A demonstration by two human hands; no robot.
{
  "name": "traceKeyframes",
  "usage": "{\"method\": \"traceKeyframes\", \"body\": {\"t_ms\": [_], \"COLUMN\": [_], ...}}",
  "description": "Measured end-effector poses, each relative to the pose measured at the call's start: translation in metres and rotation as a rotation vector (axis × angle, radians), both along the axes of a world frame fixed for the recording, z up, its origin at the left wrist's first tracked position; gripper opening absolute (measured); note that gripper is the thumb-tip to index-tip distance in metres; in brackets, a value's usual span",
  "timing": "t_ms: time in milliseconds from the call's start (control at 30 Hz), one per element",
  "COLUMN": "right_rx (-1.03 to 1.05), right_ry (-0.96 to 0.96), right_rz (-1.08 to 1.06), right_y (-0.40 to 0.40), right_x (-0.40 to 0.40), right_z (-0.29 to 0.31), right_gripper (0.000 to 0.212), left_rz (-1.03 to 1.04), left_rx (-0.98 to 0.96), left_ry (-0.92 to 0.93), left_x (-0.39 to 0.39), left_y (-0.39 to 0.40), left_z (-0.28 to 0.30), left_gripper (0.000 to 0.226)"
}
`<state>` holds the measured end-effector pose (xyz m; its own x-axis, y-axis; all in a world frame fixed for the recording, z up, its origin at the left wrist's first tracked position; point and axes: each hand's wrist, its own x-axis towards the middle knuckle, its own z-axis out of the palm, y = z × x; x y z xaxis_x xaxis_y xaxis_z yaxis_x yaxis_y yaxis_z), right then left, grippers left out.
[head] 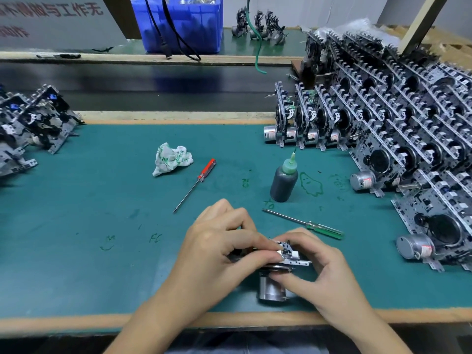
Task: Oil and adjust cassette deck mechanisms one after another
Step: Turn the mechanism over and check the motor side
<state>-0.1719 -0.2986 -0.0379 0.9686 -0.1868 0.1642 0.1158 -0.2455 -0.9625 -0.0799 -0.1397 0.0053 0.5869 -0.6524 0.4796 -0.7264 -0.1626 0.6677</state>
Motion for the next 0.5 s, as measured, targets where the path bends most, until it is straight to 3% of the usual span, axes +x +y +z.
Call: {"method": "traceKeyframes", "body": {"t_ms": [100,233,333,500], "right_rx": [-0.15,-0.609,-0.836,-0.967], "right_ry": [-0.01,-0.053,-0.168,-0.241], "right_rz": [-0.017,-0.178,-0.302,-0.32], "right_y": [-0.003,-0.013,-0.01,-0.012], "right_x": [-0.001,-0.012,-0.017,-0.017], "right_z": [0.006,0.006,0.0,-0.004], "right_gripper": [0.029,0.042,0.038,0.036], "left_rz": [0.022,0.039,0.059,0.055], "left_rx": [0.006,0.014,0.008,0.0], "left_ry": [-0.005,-0.002,0.009,0.003], "left_x": [-0.001,-0.002,-0.004,-0.004], "left_y": [0.001,0.0,0.0,0.0], "left_z": [-0.001,0.0,0.0,-0.001], "left_gripper": [0.017,0.016,0.017,0.017]}}
